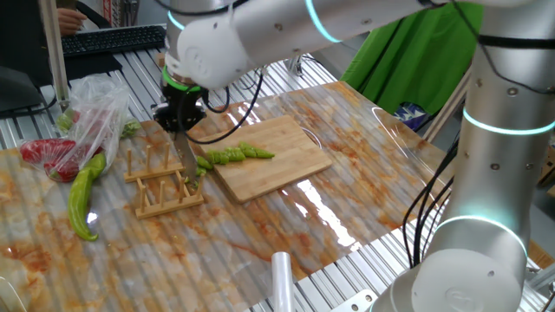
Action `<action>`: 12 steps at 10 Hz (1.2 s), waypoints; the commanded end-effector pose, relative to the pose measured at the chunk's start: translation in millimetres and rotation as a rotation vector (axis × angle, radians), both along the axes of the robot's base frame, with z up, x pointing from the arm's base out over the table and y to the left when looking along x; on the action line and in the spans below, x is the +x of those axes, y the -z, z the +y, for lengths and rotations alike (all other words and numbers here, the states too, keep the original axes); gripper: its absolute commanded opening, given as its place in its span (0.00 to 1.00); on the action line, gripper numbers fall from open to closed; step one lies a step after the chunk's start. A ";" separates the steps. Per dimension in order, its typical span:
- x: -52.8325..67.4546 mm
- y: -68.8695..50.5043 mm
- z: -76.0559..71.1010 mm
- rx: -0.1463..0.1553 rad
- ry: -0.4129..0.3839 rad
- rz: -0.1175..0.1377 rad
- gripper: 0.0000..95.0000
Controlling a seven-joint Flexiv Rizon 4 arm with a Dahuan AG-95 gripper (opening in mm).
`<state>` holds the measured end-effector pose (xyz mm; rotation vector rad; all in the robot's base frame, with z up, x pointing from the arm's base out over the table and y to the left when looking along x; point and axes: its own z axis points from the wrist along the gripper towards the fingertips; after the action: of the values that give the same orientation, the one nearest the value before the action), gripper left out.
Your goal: Chop the chili peppers
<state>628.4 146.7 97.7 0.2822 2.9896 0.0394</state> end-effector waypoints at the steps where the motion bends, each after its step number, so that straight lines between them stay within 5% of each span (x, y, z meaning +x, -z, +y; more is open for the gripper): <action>1: 1.3 6.2 -0.7 0.005 0.003 -0.018 0.00; 7: 6.6 28.6 -0.6 0.009 0.000 -0.045 0.00; 12: 1.5 18.3 -0.2 0.011 0.011 -0.027 0.00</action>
<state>627.4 146.9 83.7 0.2963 2.9643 0.0639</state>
